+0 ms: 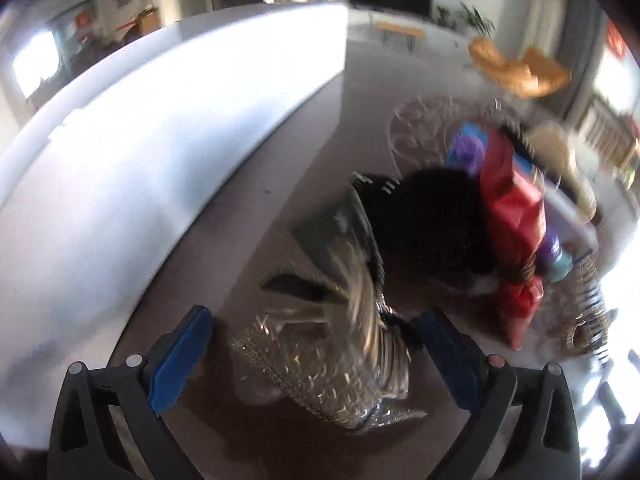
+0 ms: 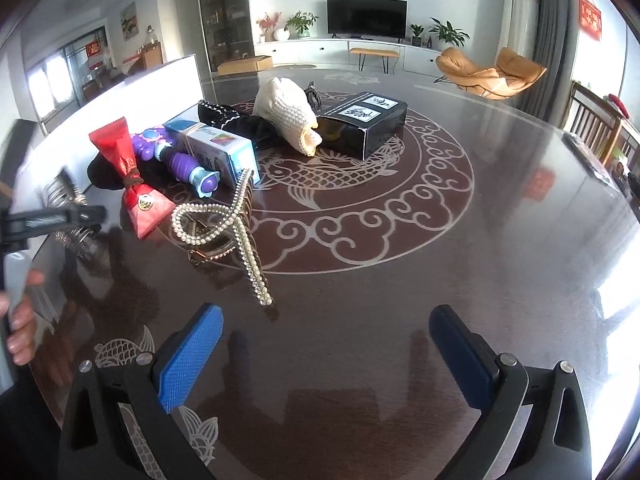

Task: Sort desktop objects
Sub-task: 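Grasp the pearl strand with the right tool while the left tool grasps the rhinestone bow with keys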

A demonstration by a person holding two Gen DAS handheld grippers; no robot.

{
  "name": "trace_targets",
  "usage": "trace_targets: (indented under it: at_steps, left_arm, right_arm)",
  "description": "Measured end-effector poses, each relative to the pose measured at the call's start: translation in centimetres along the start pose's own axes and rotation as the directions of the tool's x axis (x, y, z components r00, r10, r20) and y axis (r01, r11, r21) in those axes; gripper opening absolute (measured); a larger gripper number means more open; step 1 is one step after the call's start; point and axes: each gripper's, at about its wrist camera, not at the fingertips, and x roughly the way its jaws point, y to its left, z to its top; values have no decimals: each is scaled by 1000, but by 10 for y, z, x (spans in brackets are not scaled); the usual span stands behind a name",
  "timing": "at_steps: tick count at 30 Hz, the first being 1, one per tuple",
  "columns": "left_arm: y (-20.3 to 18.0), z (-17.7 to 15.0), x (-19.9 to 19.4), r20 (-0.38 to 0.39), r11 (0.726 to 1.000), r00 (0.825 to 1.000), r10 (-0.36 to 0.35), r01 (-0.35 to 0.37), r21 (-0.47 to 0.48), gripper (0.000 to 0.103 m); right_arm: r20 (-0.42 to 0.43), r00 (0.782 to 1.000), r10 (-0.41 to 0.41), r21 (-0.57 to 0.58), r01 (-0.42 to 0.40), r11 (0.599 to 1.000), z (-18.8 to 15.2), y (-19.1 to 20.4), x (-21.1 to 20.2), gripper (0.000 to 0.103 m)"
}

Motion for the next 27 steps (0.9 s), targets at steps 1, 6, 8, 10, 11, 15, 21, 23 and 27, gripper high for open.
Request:
trace_targets:
  at_steps: [1, 6, 8, 10, 11, 15, 21, 23, 27]
  left_arm:
    - [-7, 1, 2, -6, 999, 1000, -26, 27, 40, 103]
    - [-13, -2, -7, 8, 980, 992, -126, 123, 156, 74]
    - [-3, 3, -11, -22, 954, 965, -261, 261, 146, 63]
    - [7, 8, -11, -52, 925, 933, -355, 359, 122, 63]
    - [10, 10, -9, -59, 918, 924, -377, 382, 111, 63]
    - [9, 7, -12, -42, 928, 932, -359, 362, 91, 64]
    - [-13, -14, -8, -13, 968, 994, -109, 109, 225, 103]
    - [-8, -12, -3, -24, 973, 991, -130, 132, 189, 103]
    - [-3, -10, -9, 12, 974, 991, -130, 126, 186, 71]
  right_arm:
    - [0, 1000, 1, 1, -1, 1000, 0, 0, 0, 103]
    - [-3, 1000, 10, 1, -10, 1000, 0, -2, 1, 103]
    - [-5, 1000, 17, -2, -17, 1000, 0, -2, 1, 103]
    - [-13, 1000, 24, -8, -24, 1000, 0, -1, 2, 103]
    - [-29, 999, 31, -12, -32, 999, 1, -1, 5, 103]
    - [-73, 994, 83, -73, -88, 993, 6, 8, 10, 103]
    - [-60, 978, 202, -120, -208, 971, 41, 29, 24, 103]
    - [-65, 974, 218, -126, -225, 966, 54, 35, 35, 103]
    - [-69, 975, 211, -112, -218, 969, 64, 37, 46, 46]
